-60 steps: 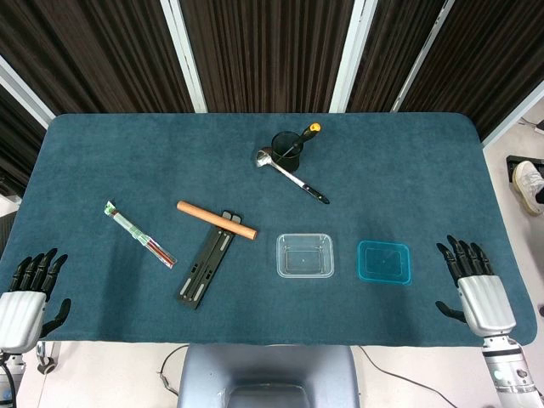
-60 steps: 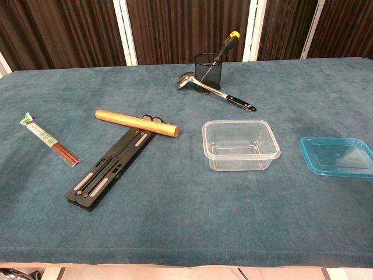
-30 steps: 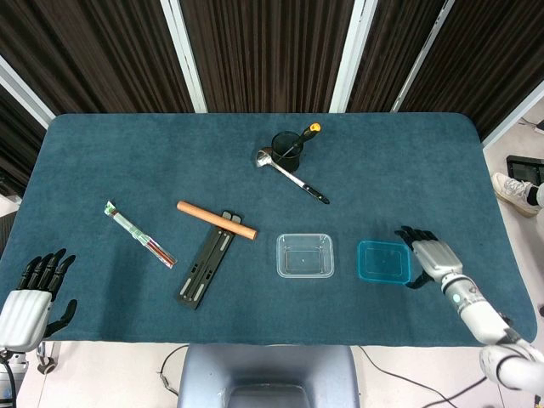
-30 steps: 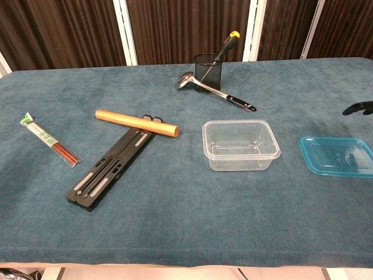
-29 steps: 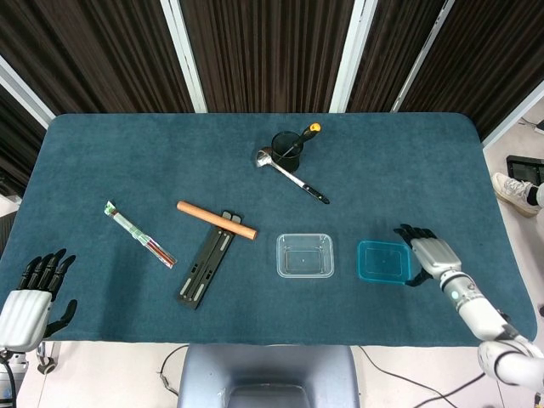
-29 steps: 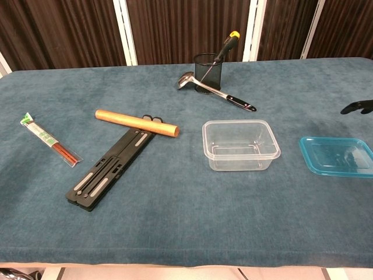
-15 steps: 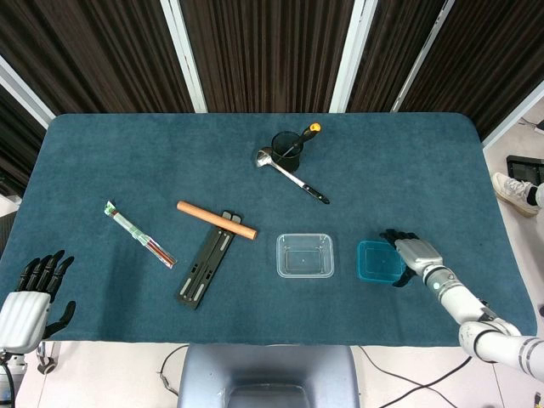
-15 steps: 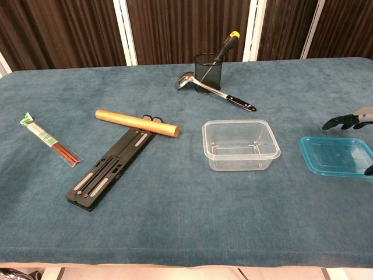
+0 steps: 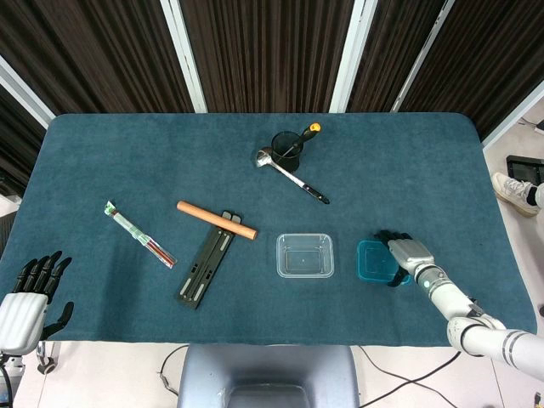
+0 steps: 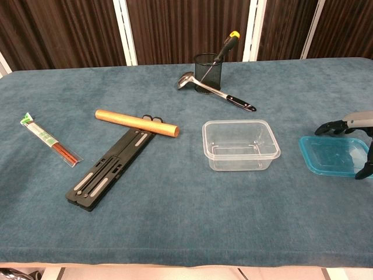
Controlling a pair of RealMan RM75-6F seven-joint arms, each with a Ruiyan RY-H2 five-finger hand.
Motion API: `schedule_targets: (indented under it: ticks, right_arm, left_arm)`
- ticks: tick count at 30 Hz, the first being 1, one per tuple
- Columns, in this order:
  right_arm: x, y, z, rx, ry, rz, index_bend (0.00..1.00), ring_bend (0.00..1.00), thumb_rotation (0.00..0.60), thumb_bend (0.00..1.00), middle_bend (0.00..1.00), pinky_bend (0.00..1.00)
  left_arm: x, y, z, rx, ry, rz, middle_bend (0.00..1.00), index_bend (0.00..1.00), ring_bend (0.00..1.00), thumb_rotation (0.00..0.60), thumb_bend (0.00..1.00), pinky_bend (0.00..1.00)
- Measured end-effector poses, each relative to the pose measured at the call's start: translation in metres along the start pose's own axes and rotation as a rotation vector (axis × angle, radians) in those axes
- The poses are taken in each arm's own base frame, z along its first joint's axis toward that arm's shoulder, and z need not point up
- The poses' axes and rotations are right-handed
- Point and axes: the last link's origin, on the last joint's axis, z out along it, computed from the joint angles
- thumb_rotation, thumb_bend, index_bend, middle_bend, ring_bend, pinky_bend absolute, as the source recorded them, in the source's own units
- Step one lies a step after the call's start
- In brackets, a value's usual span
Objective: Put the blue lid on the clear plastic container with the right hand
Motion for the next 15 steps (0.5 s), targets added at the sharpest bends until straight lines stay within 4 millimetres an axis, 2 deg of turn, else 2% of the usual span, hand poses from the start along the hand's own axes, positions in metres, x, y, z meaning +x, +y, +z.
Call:
schedule_targets:
  ticks: [8,11,15]
  right_arm:
    - [-0.0008,-0.0014,0.0014,-0.010,-0.012,-0.018,0.09,0.00,0.600,0.14,0.00,0.00]
    - [-0.0012,-0.0020,0.0017,-0.014,-0.012,-0.022,0.15,0.00,0.600,0.14,0.02,0.00]
    - [-0.0006,-0.0035,0.0016,-0.015,0.002,-0.023,0.27,0.00,0.600,0.14,0.10,0.00]
  left_arm:
    - [0.0008,0.0000,-0.0001,-0.001,0.003,-0.003,0.00,0.00,0.00,0.600,0.42,0.07]
    - [0.0010,0.0001,-0.0003,-0.003,0.003,-0.004,0.00,0.00,0.00,0.600,0.42,0.07]
    - [0.0013,0.0001,-0.0005,-0.005,0.004,-0.007,0.00,0.00,0.00,0.600,0.42,0.07]
